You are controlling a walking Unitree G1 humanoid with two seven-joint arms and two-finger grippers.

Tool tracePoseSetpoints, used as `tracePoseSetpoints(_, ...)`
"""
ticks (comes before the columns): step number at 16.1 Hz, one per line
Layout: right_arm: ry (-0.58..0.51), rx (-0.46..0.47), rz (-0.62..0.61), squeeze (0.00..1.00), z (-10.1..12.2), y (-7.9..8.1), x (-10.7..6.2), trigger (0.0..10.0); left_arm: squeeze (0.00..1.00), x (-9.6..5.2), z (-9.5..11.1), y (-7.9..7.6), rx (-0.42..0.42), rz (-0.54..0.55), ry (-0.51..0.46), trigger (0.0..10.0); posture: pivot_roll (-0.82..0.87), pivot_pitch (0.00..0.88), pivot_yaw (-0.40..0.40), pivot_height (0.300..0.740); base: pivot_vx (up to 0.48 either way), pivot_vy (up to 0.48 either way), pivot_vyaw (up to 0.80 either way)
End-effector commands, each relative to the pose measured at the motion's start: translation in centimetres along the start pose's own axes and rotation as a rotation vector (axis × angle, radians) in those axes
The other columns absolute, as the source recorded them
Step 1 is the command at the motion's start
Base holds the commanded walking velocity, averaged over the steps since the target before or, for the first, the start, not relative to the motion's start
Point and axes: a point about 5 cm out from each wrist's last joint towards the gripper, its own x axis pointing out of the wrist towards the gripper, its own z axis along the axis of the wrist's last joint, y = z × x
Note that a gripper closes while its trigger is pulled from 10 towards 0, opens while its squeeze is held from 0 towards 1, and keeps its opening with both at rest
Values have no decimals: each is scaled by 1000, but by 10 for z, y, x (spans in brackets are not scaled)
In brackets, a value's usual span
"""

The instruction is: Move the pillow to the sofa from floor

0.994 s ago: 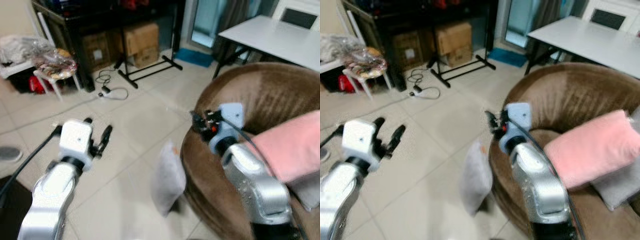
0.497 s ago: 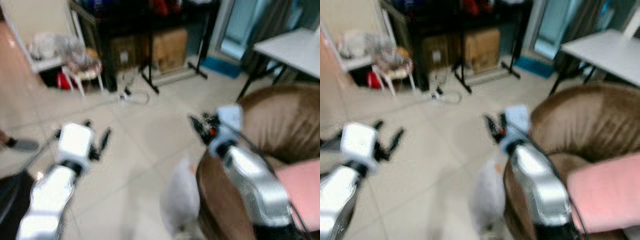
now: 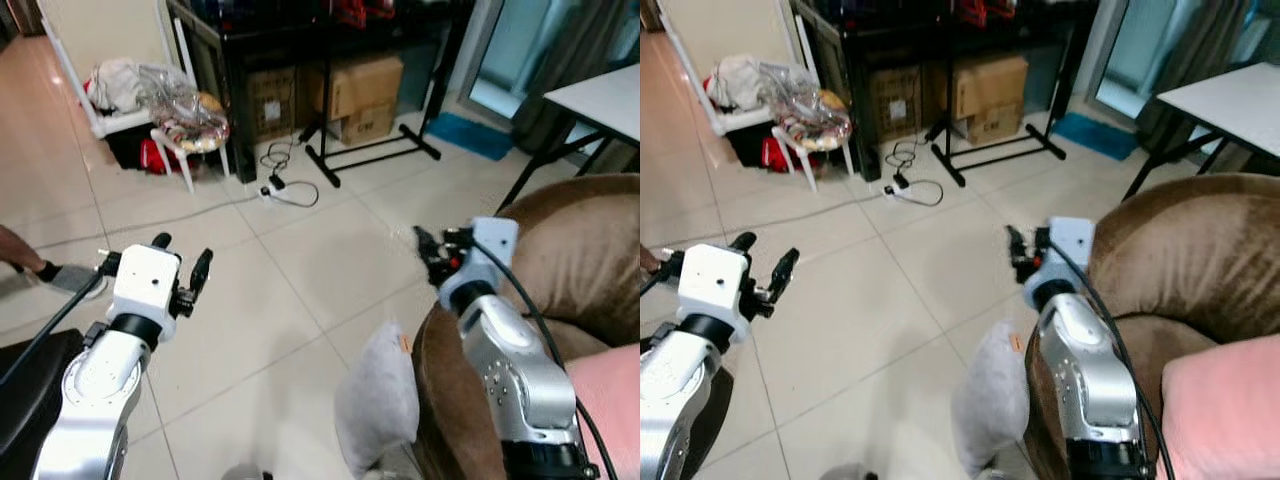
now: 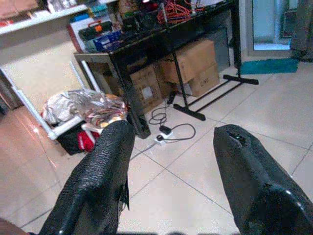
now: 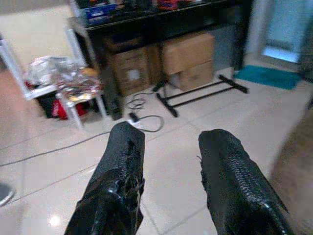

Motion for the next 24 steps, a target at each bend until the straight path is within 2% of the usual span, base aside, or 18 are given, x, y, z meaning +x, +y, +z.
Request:
tracePoseSetpoints(1,-6,-6,-42,0,0,-6,2,10000,0,2,0,-3,9,-1,-6,10000,-51,0,-23,660,0,0,0)
tracePoseSetpoints(8,-4,-127,-25,0,-1,-11,7,10000,0,1,-1,-4,-14,-11,-19,10000,-50,0,-29,595,0,0,0)
tracePoseSetpoints(10,12,-183,53,0,-4,-3,10,10000,0,1,-1,-3,-21,-14,-21,10000,-49,0,-30,570,0,0,0)
tracePoseSetpoints(14,13,-197,102,0,-6,8,12,10000,0,1,-1,-1,-34,-14,-22,10000,-43,0,-35,570,141,0,0)
tracePoseSetpoints(24,13,-221,168,0,-5,13,15,10000,0,1,-3,-4,-51,-12,-21,10000,-44,0,-52,570,315,0,0)
